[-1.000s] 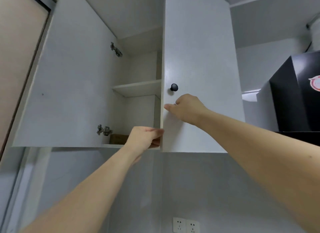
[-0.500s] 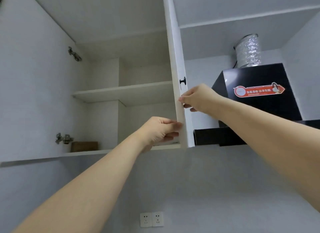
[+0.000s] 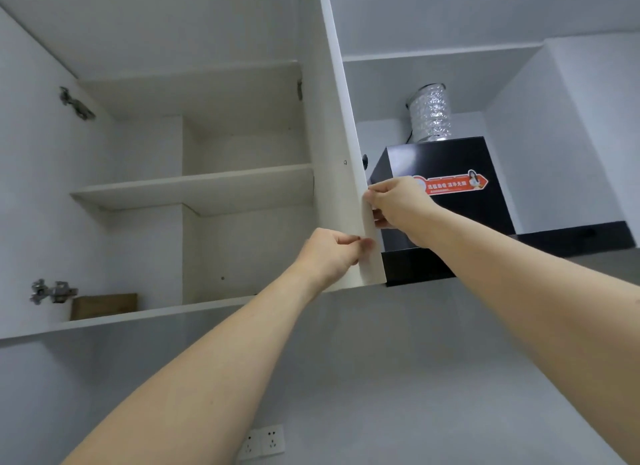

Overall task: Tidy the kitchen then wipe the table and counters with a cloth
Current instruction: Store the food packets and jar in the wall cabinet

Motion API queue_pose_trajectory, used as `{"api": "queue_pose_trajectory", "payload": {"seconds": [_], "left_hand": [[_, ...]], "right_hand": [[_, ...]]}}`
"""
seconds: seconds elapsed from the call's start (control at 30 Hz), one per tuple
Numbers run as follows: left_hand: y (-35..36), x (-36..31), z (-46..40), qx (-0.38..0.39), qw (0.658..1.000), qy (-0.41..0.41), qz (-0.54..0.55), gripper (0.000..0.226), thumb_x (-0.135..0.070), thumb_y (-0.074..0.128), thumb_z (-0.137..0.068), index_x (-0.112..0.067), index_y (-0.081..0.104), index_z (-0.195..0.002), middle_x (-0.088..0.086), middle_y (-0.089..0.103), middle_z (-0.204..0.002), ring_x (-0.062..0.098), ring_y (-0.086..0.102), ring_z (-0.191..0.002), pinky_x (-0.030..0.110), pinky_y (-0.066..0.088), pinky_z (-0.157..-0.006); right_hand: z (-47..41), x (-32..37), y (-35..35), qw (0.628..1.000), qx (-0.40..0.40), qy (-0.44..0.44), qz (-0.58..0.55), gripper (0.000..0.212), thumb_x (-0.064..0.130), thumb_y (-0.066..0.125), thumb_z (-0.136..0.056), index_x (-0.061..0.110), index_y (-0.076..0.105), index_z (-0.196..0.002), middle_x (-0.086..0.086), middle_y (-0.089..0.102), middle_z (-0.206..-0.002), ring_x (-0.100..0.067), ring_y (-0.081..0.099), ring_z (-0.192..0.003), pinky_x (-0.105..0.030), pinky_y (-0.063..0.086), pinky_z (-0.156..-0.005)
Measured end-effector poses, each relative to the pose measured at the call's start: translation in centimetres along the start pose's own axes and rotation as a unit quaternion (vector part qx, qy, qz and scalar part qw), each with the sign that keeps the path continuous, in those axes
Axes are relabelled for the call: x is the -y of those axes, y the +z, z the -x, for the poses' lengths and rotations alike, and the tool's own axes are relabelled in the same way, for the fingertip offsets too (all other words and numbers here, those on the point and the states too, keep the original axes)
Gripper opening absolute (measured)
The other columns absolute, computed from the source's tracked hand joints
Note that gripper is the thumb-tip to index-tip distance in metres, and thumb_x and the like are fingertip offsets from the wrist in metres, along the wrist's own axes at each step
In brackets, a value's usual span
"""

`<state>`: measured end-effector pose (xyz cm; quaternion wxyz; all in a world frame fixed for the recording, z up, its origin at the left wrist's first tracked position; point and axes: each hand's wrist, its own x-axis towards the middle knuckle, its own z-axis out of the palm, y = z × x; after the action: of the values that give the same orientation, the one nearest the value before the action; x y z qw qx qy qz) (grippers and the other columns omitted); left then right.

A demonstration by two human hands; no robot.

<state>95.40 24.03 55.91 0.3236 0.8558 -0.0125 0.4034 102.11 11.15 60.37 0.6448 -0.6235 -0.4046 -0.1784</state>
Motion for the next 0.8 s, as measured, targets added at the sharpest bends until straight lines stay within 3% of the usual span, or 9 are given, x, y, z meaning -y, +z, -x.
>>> {"api": "queue_pose_trajectory", "payload": {"seconds": [0.1,0.2,0.23,0.3,0.33,0.4,0.47,0.53,0.8], "left_hand": [[-0.6,0.1,0.3,0.018,1.0,0.003,-0.009,0.007,-0.044,0.07,-0.084,-0.039,0.072,-0.079,-0.003,0.07,-0.087,0.013,0.064,-0.09,0.044,0.051,-0.097],[-2.1,0.5,0.7,0.048,0.998,0.009,-0.036,0.01,-0.04,0.066,-0.089,-0.035,0.071,-0.096,-0.003,0.07,-0.102,0.007,0.061,-0.091,0.034,0.054,-0.085],[-2.8,0.8,1.0,0.04,0.998,0.009,-0.042,0.016,-0.037,0.065,-0.091,-0.03,0.07,-0.103,-0.004,0.069,-0.106,0.005,0.059,-0.09,0.026,0.052,-0.079],[-4.4,1.8,1.6,0.0,0.997,0.011,-0.077,0.006,-0.033,0.062,-0.093,-0.029,0.066,-0.094,-0.01,0.065,-0.096,0.004,0.052,-0.087,0.021,0.045,-0.077],[-5.4,2.7,2.1,-0.023,0.994,0.011,-0.105,0.007,-0.034,0.062,-0.093,-0.029,0.06,-0.088,-0.01,0.058,-0.091,0.006,0.049,-0.085,0.022,0.042,-0.078],[-7.2,4.8,3.1,-0.05,0.986,-0.003,-0.156,0.017,-0.041,0.062,-0.089,-0.027,0.053,-0.09,-0.005,0.049,-0.091,0.012,0.047,-0.086,0.026,0.039,-0.081],[-9.0,6.8,4.4,-0.073,0.976,-0.029,-0.205,0.028,-0.039,0.061,-0.091,-0.021,0.063,-0.112,0.001,0.062,-0.109,0.015,0.058,-0.106,0.025,0.04,-0.096],[-10.5,8.2,6.0,-0.099,0.958,-0.052,-0.263,0.047,-0.035,0.058,-0.095,-0.014,0.053,-0.137,0.0,0.055,-0.139,0.015,0.051,-0.128,0.026,0.036,-0.108],[-13.8,16.1,13.5,-0.102,0.92,-0.142,-0.35,0.052,-0.03,0.05,-0.099,-0.011,0.039,-0.146,0.004,0.04,-0.151,0.018,0.033,-0.141,0.025,0.021,-0.114]], "right_hand": [[0.2,-0.4,0.2,0.999,-0.007,-0.025,0.039,0.026,0.012,0.05,-0.095,0.011,0.064,-0.074,-0.014,0.069,-0.096,-0.024,0.065,-0.08,-0.033,0.056,-0.077],[0.5,-0.5,1.4,0.968,-0.087,-0.156,0.176,0.023,0.009,0.039,-0.093,0.001,0.059,-0.084,-0.016,0.062,-0.087,-0.023,0.047,-0.079,-0.031,0.037,-0.066],[0.8,-0.6,2.0,0.953,-0.107,-0.206,0.194,0.022,0.008,0.039,-0.094,0.002,0.059,-0.093,-0.013,0.062,-0.096,-0.023,0.047,-0.085,-0.031,0.036,-0.07],[1.2,-0.7,3.1,0.913,-0.136,-0.319,0.215,0.028,0.003,0.041,-0.094,0.001,0.058,-0.116,-0.013,0.058,-0.124,-0.027,0.051,-0.108,-0.034,0.04,-0.093],[1.3,-0.8,3.8,0.889,-0.143,-0.371,0.228,0.034,0.0,0.042,-0.092,-0.002,0.056,-0.122,-0.015,0.055,-0.131,-0.03,0.05,-0.118,-0.038,0.037,-0.104],[1.6,-1.5,5.6,0.853,-0.118,-0.441,0.252,0.038,0.0,0.045,-0.089,-0.006,0.055,-0.125,-0.018,0.054,-0.132,-0.034,0.049,-0.123,-0.045,0.035,-0.11],[2.2,-2.5,8.2,0.855,-0.079,-0.446,0.252,0.04,0.002,0.047,-0.089,-0.007,0.053,-0.128,-0.019,0.053,-0.133,-0.035,0.049,-0.125,-0.047,0.036,-0.109],[3.4,-3.4,11.0,0.88,-0.04,-0.415,0.227,0.043,0.004,0.049,-0.09,-0.008,0.049,-0.131,-0.021,0.05,-0.137,-0.035,0.046,-0.129,-0.047,0.035,-0.11],[9.9,-9.7,21.0,0.936,0.127,-0.254,0.207,0.055,0.018,0.045,-0.098,0.004,0.028,-0.148,-0.008,0.025,-0.156,-0.022,0.024,-0.143,-0.027,0.018,-0.114]]}}
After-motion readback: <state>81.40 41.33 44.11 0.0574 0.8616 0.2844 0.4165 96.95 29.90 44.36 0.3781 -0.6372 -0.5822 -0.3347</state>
